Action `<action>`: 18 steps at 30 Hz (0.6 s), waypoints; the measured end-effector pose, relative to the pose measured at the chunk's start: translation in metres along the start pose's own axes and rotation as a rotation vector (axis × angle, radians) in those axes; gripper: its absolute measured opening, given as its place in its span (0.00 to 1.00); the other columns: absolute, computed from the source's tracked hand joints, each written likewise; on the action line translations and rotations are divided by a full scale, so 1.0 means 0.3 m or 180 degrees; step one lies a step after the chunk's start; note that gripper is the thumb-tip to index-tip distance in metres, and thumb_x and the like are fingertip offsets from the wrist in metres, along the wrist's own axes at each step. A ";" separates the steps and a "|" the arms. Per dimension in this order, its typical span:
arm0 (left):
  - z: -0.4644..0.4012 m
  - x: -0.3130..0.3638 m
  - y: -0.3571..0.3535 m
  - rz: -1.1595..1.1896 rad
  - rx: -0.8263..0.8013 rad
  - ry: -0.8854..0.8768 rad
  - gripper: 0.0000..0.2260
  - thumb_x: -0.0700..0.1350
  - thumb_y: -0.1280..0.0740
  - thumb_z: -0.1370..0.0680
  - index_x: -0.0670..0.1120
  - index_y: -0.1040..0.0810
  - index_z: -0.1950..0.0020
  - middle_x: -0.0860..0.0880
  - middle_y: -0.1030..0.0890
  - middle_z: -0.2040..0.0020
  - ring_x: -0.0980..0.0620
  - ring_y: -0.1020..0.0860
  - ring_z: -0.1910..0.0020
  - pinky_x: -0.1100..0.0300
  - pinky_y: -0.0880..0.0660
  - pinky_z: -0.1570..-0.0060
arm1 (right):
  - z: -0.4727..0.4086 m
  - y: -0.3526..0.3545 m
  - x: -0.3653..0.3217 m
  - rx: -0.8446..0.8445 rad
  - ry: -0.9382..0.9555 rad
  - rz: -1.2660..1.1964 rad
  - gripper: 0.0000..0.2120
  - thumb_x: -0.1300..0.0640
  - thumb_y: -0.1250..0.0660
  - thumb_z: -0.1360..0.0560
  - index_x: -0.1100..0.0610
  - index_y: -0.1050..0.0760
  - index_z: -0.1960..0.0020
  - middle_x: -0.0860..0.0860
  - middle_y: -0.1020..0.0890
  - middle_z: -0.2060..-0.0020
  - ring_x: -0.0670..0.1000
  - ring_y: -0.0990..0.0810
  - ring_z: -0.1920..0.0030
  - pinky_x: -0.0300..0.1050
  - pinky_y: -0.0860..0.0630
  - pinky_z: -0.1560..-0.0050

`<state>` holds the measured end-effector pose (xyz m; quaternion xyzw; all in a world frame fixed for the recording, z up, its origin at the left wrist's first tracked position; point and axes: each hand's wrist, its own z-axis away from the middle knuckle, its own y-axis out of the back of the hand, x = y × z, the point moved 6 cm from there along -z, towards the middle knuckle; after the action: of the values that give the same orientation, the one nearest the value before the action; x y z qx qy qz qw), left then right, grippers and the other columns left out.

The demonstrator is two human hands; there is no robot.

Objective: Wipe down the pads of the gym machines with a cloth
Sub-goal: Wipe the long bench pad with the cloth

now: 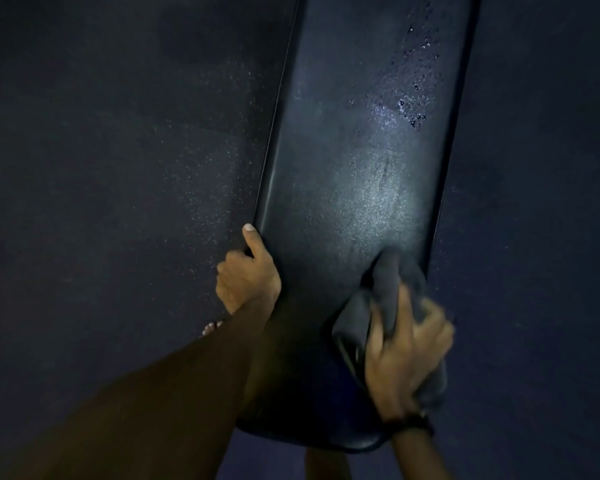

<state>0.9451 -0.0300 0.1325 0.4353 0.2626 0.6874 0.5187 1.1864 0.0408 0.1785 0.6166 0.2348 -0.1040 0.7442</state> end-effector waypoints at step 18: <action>0.002 -0.002 -0.005 0.0070 -0.0127 -0.0148 0.31 0.65 0.52 0.17 0.43 0.25 0.64 0.50 0.29 0.66 0.47 0.29 0.60 0.51 0.35 0.55 | 0.357 -0.079 -0.014 -0.0359 0.0805 0.0901 0.14 0.46 0.43 0.21 0.47 0.28 0.38 0.58 0.19 0.56 0.61 0.24 0.60 0.55 0.28 0.60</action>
<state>0.9463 -0.0303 0.1314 0.4436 0.2319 0.6879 0.5257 1.1960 -0.0685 0.1739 0.6090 0.2429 0.0934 0.7493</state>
